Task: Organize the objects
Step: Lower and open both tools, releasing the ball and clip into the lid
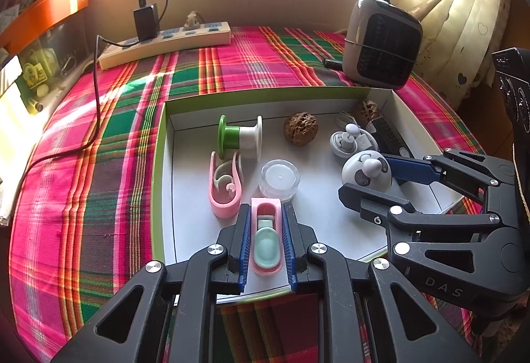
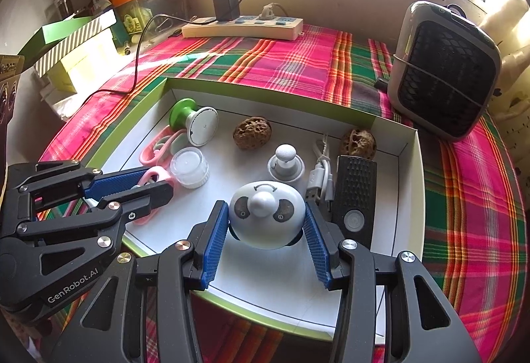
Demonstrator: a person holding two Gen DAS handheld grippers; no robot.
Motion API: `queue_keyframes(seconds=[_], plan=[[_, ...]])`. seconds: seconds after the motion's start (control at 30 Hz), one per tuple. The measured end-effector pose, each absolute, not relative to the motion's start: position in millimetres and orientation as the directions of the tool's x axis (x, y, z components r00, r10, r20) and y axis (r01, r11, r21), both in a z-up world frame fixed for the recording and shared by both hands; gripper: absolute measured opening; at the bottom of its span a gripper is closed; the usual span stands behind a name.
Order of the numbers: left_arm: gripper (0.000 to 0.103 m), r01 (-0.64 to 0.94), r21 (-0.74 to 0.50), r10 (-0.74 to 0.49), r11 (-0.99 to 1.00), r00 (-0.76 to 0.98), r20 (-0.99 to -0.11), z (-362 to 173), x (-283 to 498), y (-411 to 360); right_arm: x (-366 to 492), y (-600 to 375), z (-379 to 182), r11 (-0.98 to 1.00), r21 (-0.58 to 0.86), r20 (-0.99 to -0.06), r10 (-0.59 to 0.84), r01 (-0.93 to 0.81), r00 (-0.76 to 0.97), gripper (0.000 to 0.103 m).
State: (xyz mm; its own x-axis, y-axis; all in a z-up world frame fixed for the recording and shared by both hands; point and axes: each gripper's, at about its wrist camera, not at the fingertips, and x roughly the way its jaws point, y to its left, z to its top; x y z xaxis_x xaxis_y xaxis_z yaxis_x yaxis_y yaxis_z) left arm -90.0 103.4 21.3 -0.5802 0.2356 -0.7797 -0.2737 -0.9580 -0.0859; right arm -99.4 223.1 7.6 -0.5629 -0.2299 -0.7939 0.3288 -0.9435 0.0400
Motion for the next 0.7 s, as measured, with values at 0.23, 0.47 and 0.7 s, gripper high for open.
queue_keyframes(seconds=[0.23, 0.47, 0.7], plan=[[0.017, -0.273, -0.087, 0.236, -0.958, -0.580, -0.780, 21.2, -89.8, 103.7, -99.8, 223.2, 7.0, -0.943, 0.046, -0.798, -0.234, 0.331, -0.556, 0.047], [0.018, -0.273, -0.087, 0.236, -0.958, -0.579, -0.780, 21.4, -90.1, 103.7, -100.1, 224.1, 6.4, -0.944, 0.047, -0.801, -0.231, 0.327, -0.552, 0.047], [0.019, -0.268, -0.081, 0.228, -0.960, -0.581, -0.781, 21.8, -88.4, 105.0, -100.0, 225.7, 7.3, -0.947, 0.052, -0.799, -0.231, 0.318, -0.555, 0.048]])
